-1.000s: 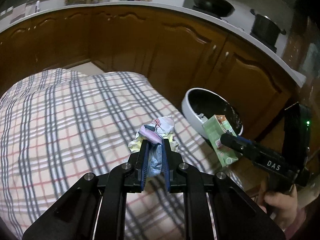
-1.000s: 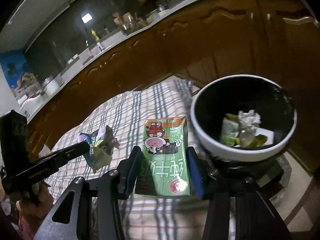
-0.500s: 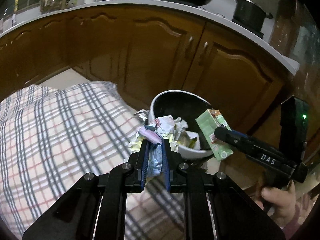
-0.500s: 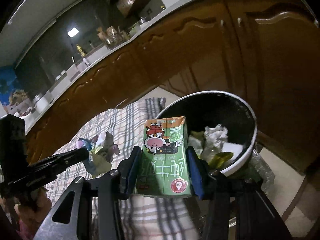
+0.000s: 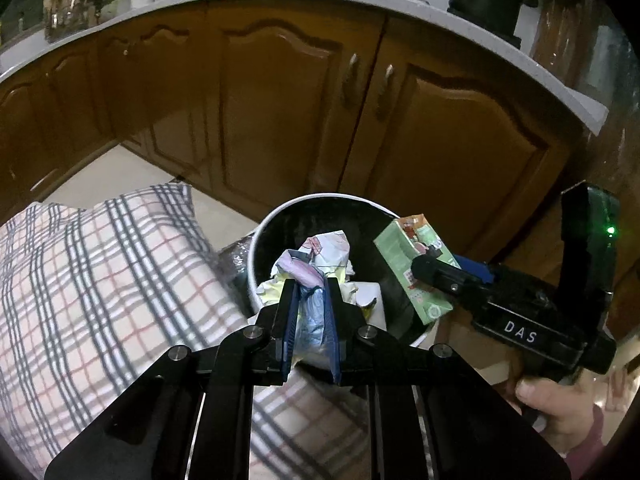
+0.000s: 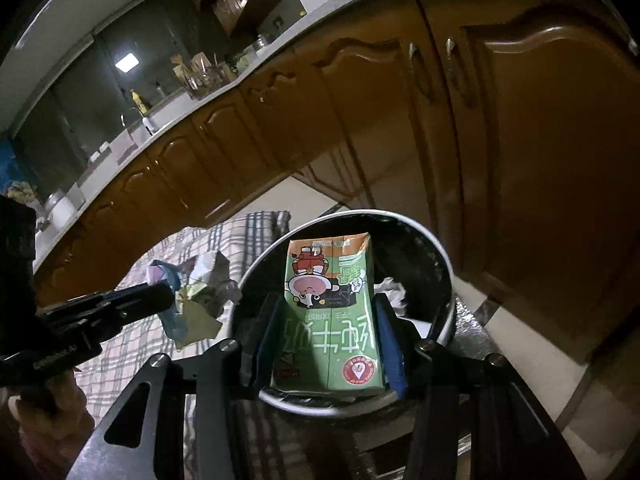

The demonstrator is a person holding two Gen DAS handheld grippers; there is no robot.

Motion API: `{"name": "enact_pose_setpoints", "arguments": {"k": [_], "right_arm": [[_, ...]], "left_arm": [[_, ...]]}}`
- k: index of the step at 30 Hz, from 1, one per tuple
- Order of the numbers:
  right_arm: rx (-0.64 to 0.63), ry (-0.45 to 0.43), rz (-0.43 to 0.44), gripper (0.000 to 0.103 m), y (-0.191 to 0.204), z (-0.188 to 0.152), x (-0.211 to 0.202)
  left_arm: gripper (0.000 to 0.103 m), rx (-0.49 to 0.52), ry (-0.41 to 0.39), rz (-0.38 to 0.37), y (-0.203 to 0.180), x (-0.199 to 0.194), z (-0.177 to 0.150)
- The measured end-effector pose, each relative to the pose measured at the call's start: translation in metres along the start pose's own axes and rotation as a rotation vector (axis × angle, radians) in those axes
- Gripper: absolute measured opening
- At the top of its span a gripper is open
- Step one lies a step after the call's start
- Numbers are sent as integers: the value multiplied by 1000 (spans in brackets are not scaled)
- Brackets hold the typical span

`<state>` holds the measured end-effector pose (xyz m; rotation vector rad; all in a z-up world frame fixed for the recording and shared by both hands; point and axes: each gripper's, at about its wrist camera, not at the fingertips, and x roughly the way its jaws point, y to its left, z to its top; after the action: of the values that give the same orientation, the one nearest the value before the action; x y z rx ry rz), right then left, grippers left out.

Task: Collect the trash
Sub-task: 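Carry the wrapper and green carton over the bin and open both tools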

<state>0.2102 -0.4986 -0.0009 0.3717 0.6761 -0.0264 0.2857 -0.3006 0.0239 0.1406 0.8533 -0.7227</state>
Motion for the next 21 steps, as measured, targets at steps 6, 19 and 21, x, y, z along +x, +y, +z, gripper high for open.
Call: {"name": "enact_pose_setpoints", "arguments": {"k": [6, 19, 21], "right_arm": [[-3, 21, -15, 46, -9, 6, 10], [16, 56, -4, 46, -21, 13, 26], [14, 57, -4, 46, -21, 13, 27]], "left_arm": [[12, 11, 28, 9, -9, 22, 9], [13, 3, 73, 23, -10, 46, 9], [13, 2, 76, 22, -10, 47, 9]]}}
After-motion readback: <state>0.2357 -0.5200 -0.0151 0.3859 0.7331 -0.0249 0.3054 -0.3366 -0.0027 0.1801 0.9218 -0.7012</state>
